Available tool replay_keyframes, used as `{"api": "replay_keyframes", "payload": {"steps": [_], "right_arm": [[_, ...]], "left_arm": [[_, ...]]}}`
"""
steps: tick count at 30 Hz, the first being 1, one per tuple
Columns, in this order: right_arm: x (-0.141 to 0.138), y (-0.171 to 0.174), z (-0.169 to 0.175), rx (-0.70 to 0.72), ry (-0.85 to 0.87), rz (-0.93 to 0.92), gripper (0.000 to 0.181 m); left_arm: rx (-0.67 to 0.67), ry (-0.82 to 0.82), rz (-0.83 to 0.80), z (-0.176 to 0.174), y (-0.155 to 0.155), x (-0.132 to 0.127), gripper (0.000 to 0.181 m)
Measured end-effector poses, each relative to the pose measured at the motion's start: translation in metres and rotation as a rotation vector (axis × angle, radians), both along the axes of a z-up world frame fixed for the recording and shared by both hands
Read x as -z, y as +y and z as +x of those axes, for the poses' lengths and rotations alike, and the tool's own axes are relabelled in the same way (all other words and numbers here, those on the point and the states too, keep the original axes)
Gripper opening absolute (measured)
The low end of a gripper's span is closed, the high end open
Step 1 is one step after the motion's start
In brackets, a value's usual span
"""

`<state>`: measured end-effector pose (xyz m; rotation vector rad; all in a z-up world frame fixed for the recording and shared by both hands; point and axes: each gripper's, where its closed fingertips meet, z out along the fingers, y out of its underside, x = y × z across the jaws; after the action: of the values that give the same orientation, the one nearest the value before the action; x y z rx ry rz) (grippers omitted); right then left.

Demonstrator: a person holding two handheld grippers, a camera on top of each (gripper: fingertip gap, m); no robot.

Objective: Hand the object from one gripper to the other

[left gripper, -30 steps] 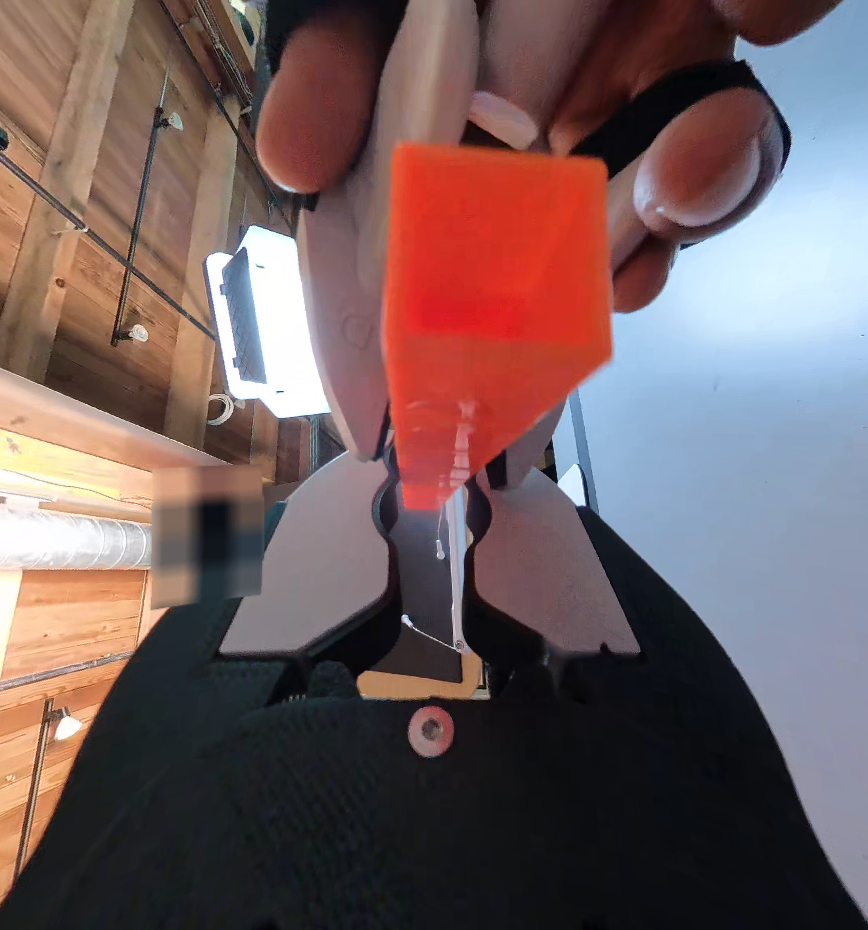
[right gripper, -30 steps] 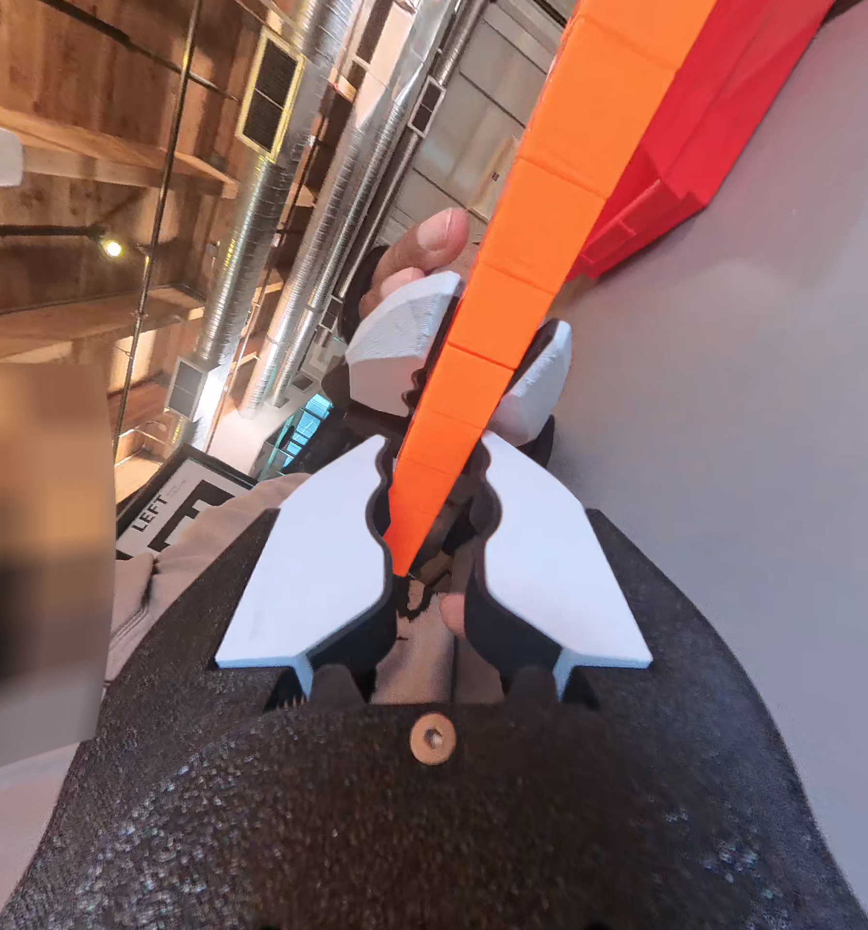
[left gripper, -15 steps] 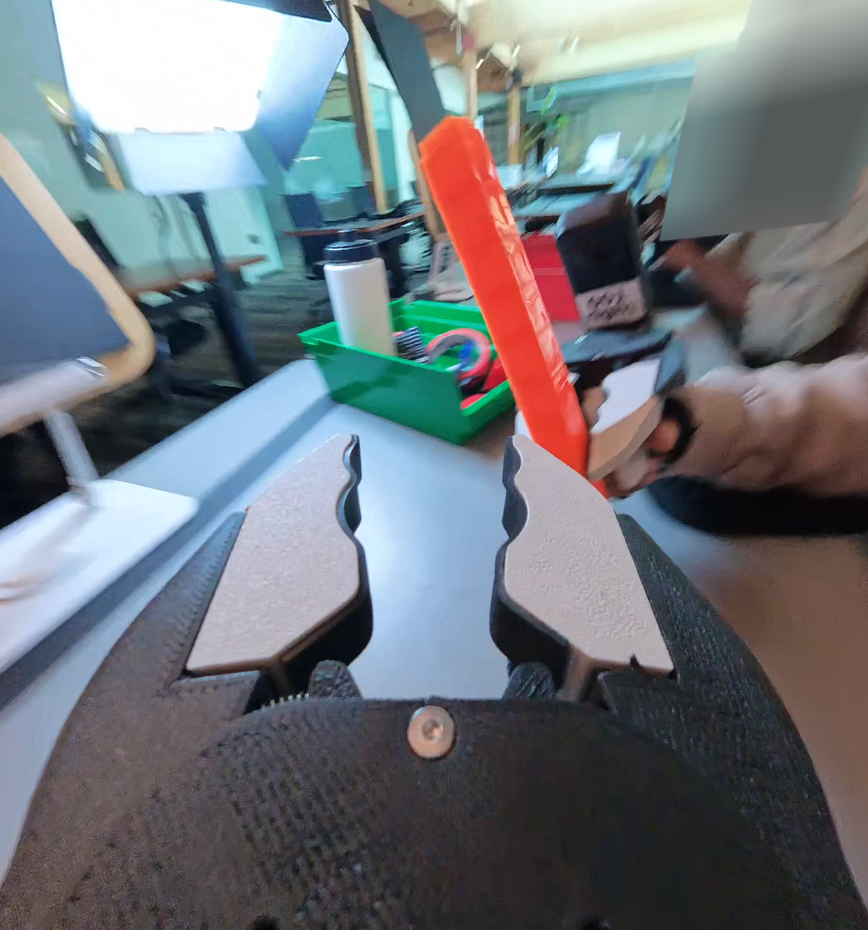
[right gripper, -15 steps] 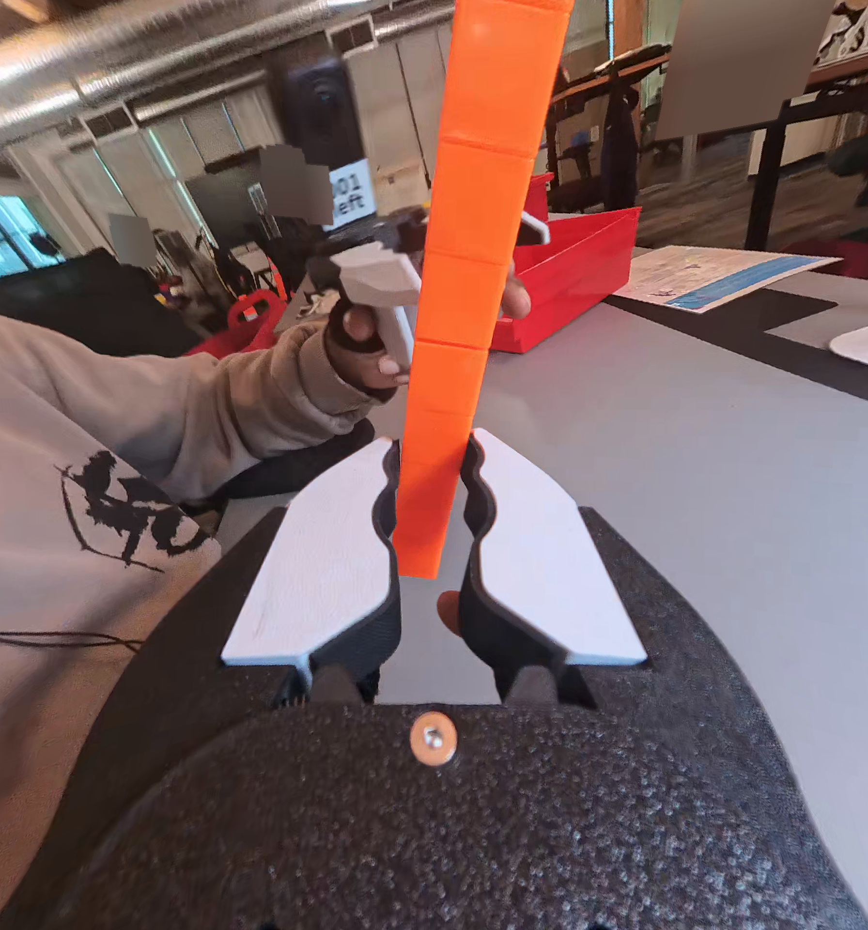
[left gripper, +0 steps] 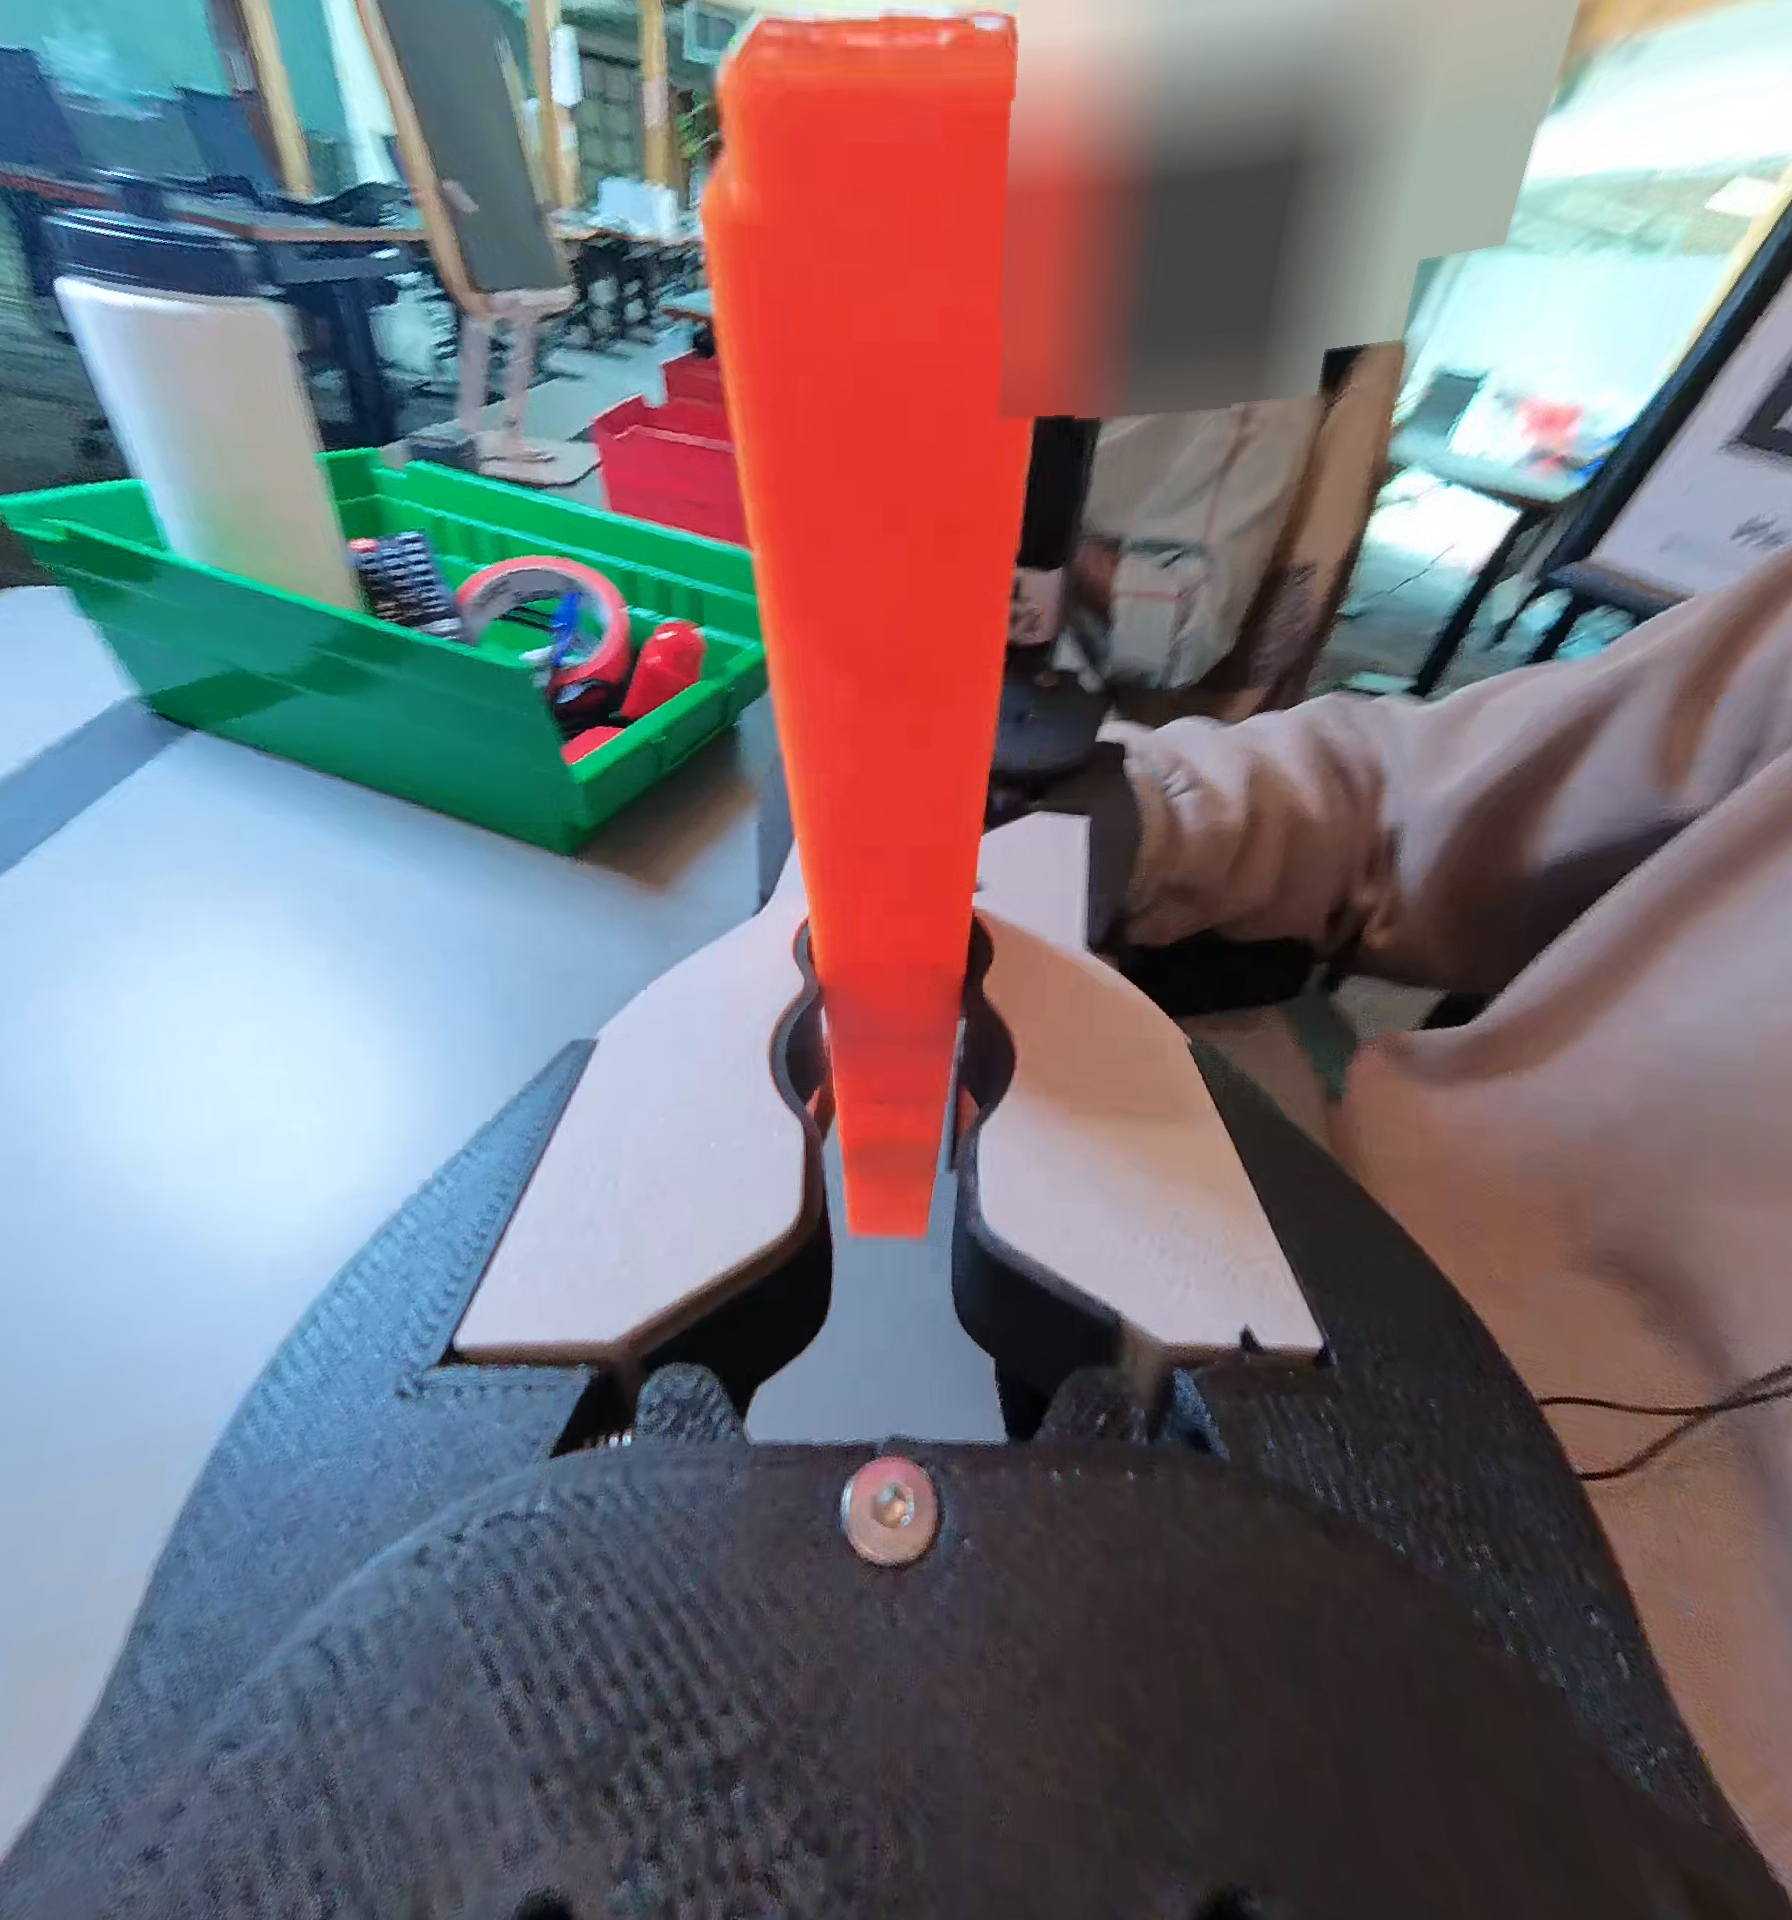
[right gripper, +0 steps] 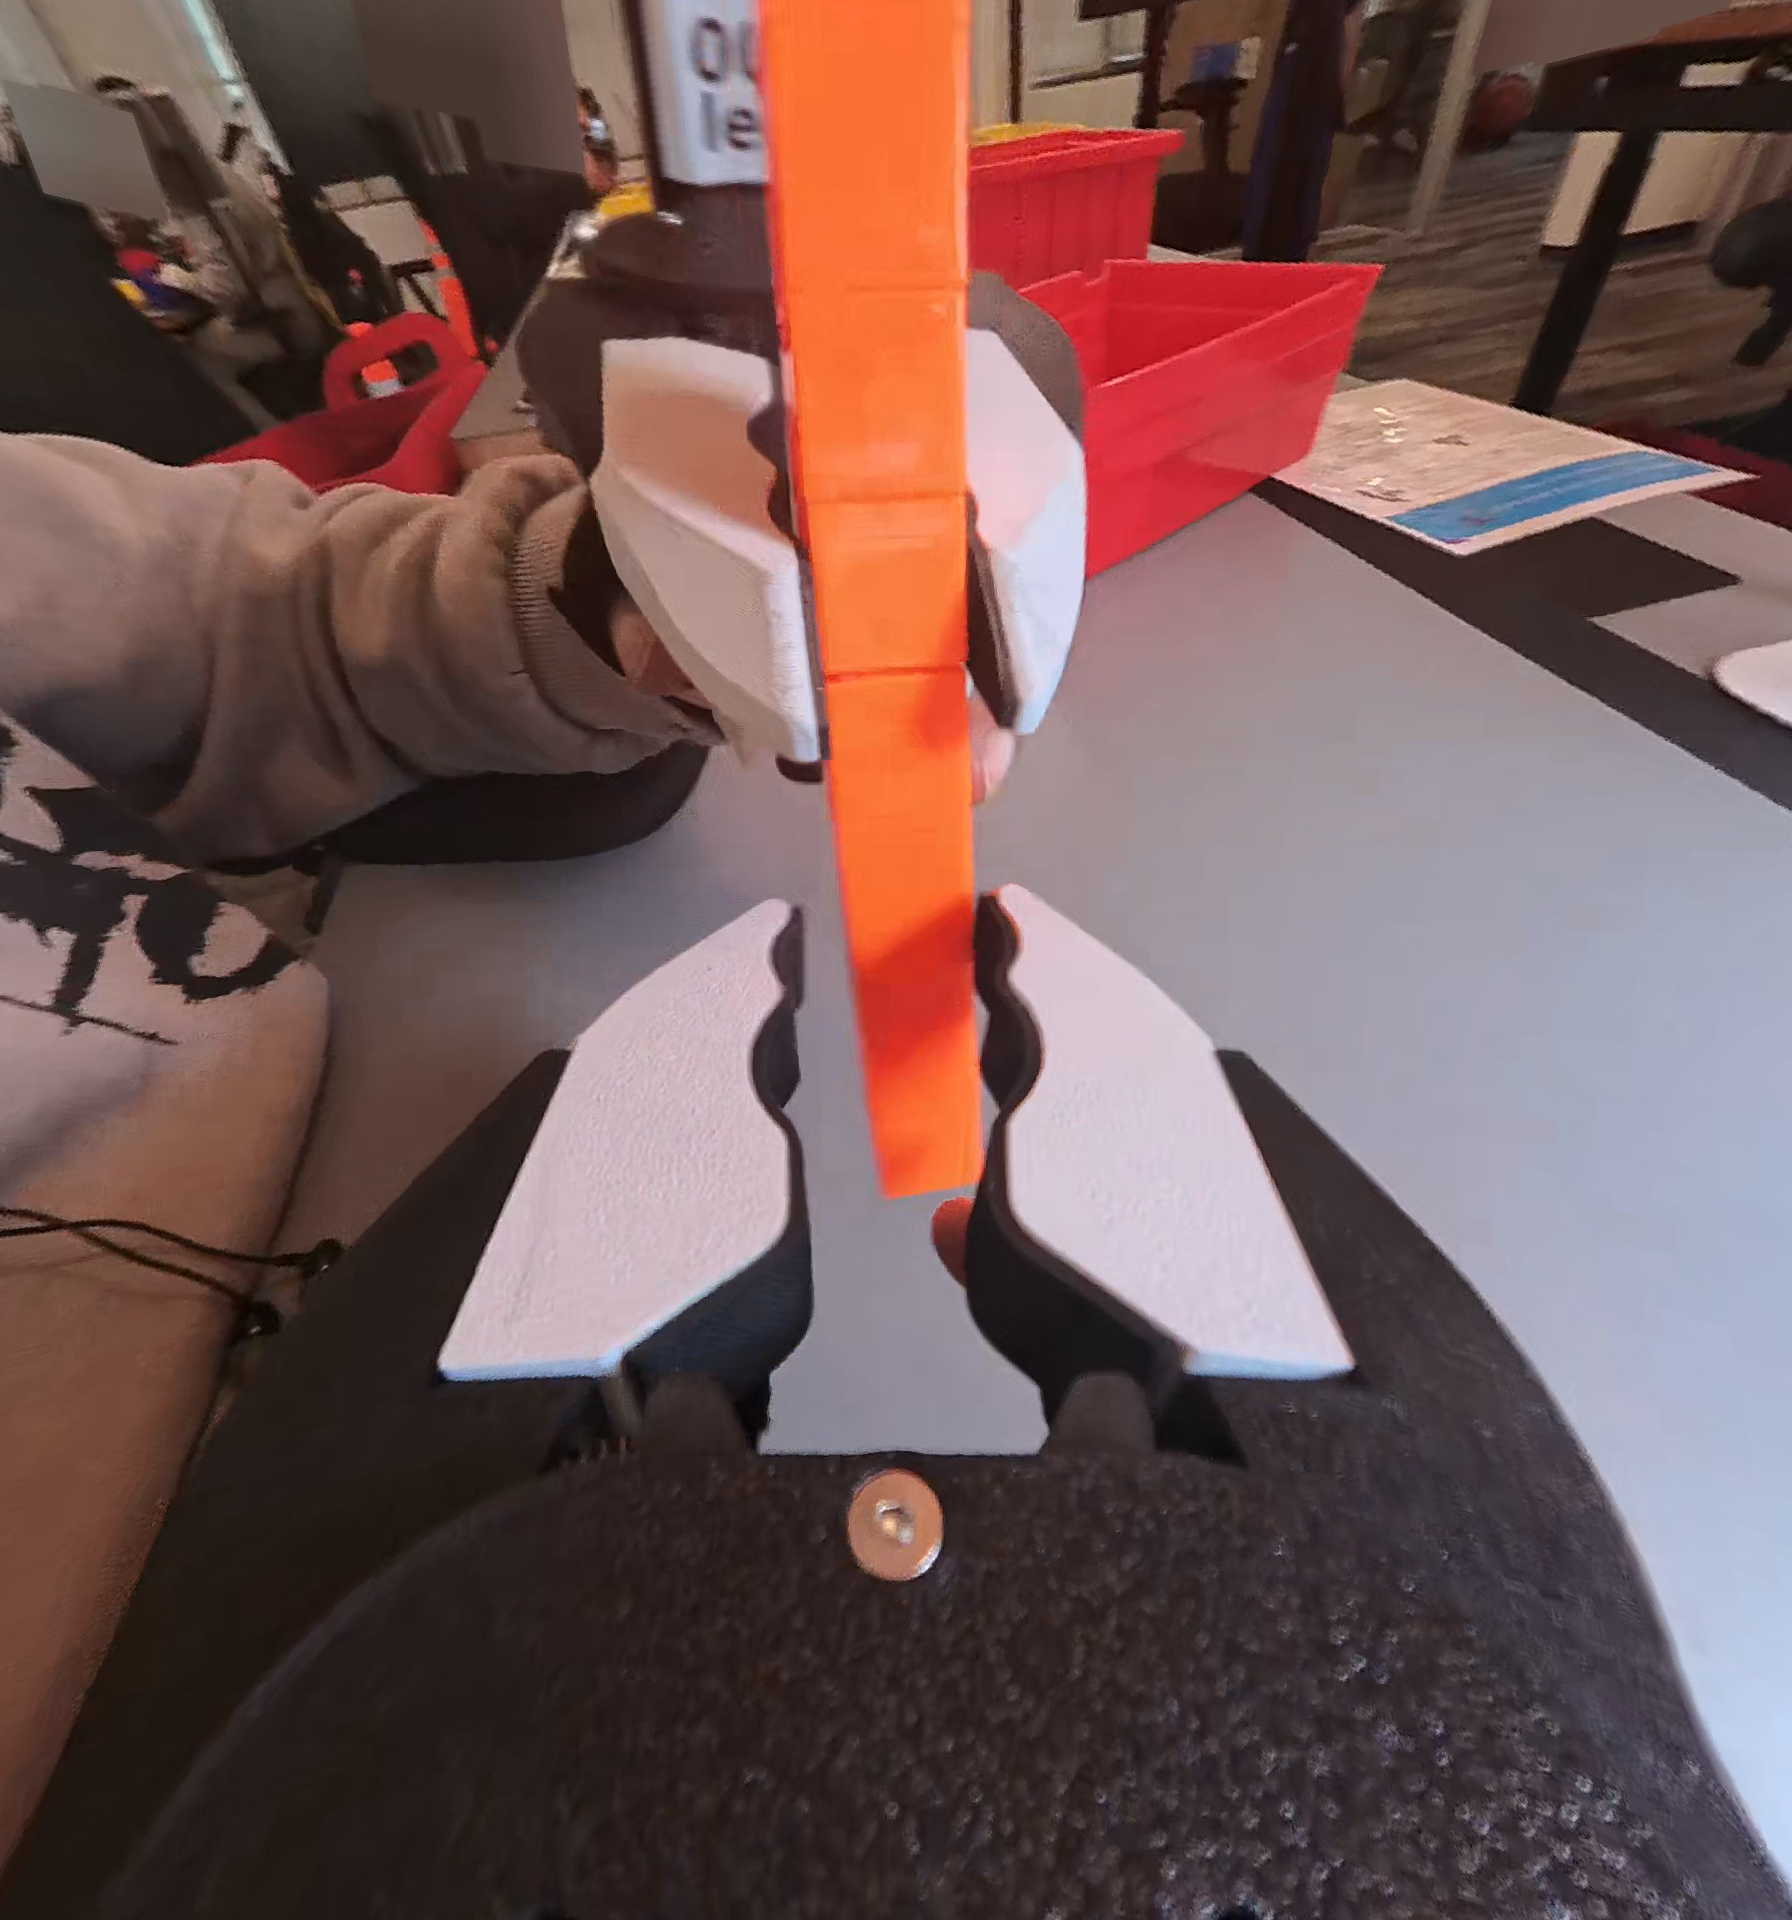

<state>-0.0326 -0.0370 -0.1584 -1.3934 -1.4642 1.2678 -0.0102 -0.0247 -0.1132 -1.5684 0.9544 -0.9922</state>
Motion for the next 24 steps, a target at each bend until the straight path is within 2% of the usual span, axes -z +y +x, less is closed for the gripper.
{"api": "replay_keyframes", "payload": {"steps": [1,4,7,10,11,14,15,18,20,21,24], "right_arm": [[-0.001,0.006,0.002,0.024,-0.006,-0.002,0.042],[-0.017,0.024,0.009,0.103,0.032,0.058,0.051],[-0.036,0.029,0.015,0.176,0.059,0.235,0.055],[-0.05,0.022,0.013,0.218,0.085,0.433,0.059],[-0.051,0.018,0.012,0.219,0.083,0.5,0.059],[-0.035,0.008,0.004,0.185,0.008,0.678,0.035],[-0.028,0.008,0.004,0.182,-0.022,0.733,0.028],[-0.027,0.006,0.007,0.167,-0.027,0.786,0.025],[-0.042,0.012,0.014,0.205,0.042,0.795,0.024],[-0.051,0.017,0.019,0.239,0.082,0.813,0.024],[-0.086,0.034,0.041,0.391,0.244,0.871,0.023]], "left_arm": [[-0.062,0.075,0.043,-0.007,0.008,0.003,0.022],[-0.233,0.411,0.201,-0.038,0.031,0.022,0.022],[-0.291,0.668,0.281,-0.057,0.039,0.042,0.023],[-0.286,0.863,0.34,-0.06,0.041,0.061,0.022],[-0.27,0.909,0.353,-0.057,0.039,0.067,0.022],[-0.222,0.993,0.387,-0.047,0.035,0.083,0.022],[-0.207,0.995,0.386,-0.044,0.034,0.086,0.022],[-0.207,0.901,0.363,-0.041,0.036,0.084,0.025],[-0.24,0.737,0.327,-0.042,0.04,0.067,0.03],[-0.259,0.646,0.307,-0.045,0.042,0.055,0.04],[-0.322,0.352,0.208,-0.059,0.049,0.017,0.054]]}}
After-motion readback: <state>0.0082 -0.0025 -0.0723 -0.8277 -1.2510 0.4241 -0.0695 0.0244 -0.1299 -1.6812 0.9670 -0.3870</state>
